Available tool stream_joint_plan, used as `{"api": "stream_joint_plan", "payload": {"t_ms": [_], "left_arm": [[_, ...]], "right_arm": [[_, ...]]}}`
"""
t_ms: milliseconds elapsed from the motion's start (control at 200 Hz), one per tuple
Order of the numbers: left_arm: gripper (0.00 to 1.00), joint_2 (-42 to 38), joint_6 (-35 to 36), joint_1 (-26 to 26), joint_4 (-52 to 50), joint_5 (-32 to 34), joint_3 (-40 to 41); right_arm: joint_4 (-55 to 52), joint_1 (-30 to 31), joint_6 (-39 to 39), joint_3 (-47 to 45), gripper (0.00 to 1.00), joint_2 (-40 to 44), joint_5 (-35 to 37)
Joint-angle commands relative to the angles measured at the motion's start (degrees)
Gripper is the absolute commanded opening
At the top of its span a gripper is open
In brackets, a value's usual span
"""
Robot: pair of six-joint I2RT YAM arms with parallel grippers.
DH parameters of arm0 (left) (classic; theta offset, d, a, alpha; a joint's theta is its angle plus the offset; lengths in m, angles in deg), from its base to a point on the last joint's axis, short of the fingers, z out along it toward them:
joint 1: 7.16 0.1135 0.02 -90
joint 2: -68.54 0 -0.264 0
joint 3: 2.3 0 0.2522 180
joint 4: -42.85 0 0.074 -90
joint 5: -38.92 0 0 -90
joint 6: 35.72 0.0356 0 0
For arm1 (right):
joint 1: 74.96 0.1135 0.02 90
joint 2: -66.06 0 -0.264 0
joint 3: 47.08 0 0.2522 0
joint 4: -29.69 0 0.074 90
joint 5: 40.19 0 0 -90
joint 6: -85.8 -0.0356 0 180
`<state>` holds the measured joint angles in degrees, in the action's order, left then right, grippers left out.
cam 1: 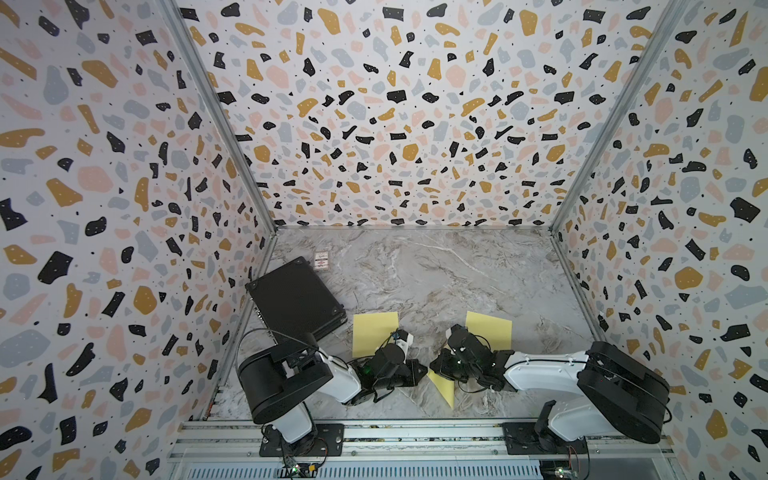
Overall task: Fold the square paper diagonally
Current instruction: Fold the paper at the center of the board.
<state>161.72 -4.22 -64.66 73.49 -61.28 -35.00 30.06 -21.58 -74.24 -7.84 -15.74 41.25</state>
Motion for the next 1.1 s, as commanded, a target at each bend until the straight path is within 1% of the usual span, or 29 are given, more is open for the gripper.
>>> {"api": "stream_joint_plan", "payload": {"t_ms": [0,160,646,746,816,916,1096], "left_arm": [[0.0,0.68,1.09,0.07,-7.93,1.06,0.48],[0.0,0.64,1.11,0.02,-8.02,1.14,0.48],[0.0,0.59,1.11,0.03,-8.28,1.25,0.39],[0.0,0.59,1.02,0.08,-8.44,1.24,0.31],[0.0,0.5,0.94,0.02,-8.42,1.23,0.31],[0.0,0.07,0.59,0.04,-8.3,1.17,0.31],[0.0,-1.91,-0.12,0.05,-7.77,0.73,0.22]], "right_arm": [[-1.56,0.16,0.17,0.76,0.0,-0.42,-0.4],[-0.32,0.14,-0.53,0.38,0.0,-0.38,-1.44],[-0.6,0.17,-0.36,-0.08,0.0,-0.6,-1.15],[-0.68,0.21,-0.05,-0.08,0.06,-1.03,-1.76],[-0.77,0.31,0.17,-0.25,0.14,-1.46,-2.21],[-0.54,0.28,0.17,-0.75,0.21,-2.09,-2.59],[0.21,0.25,0.03,-1.39,0.25,-2.23,-3.04]]}}
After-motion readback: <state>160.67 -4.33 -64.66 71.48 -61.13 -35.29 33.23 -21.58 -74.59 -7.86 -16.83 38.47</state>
